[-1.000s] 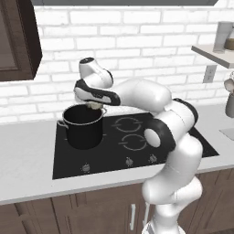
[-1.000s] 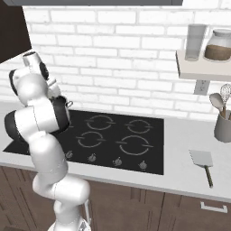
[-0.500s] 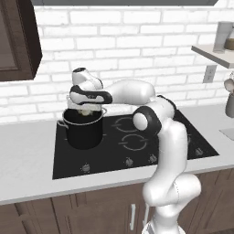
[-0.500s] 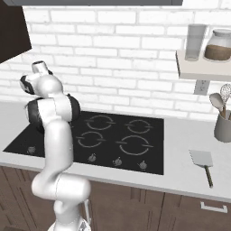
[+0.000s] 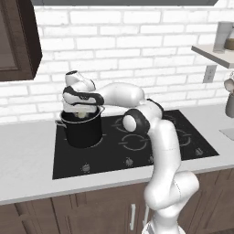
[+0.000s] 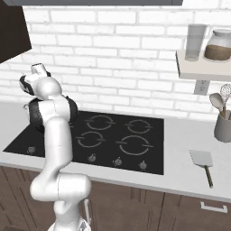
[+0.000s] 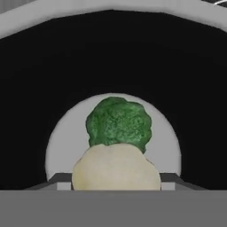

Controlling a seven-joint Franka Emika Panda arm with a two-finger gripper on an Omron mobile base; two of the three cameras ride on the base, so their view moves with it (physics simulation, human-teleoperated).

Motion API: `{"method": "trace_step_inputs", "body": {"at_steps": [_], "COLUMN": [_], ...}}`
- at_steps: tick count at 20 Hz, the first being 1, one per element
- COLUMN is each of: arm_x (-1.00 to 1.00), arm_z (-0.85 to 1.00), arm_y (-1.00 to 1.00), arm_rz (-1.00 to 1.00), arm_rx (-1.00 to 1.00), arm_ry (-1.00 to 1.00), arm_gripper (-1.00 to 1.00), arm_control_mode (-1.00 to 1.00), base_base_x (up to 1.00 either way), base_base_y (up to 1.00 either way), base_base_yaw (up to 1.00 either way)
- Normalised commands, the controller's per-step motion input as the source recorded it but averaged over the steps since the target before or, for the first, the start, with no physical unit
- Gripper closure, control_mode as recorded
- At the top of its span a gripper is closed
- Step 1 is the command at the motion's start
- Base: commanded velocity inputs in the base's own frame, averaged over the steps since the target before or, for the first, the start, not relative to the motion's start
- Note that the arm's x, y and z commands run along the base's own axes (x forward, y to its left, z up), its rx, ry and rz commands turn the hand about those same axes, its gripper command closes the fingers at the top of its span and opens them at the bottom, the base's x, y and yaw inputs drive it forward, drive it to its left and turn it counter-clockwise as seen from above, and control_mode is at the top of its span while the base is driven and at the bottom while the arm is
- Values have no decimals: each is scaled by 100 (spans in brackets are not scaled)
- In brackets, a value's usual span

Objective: Put the broccoli and garlic in the pot. Retrieve the spatula and lightly stir the vegetables in the pot.

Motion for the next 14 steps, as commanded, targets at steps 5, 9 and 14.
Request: {"method": "trace_step_inputs", "body": {"at_steps": [5,9,14], "arm_x": [-50,-55,-36], "arm_z": [-18,0,16], "arm_y": [-49,-68,-39], "arm_rz": [-1,0,2], "arm_rx": [2,7,17], "arm_ry": [-6,-15,-16], "arm_gripper": [-100,-100,-100], "arm_control_mode": [-100,-100,-100], "base_base_x": [0,0,0], "base_base_y": [0,0,0], "base_base_yaw": [0,0,0]}}
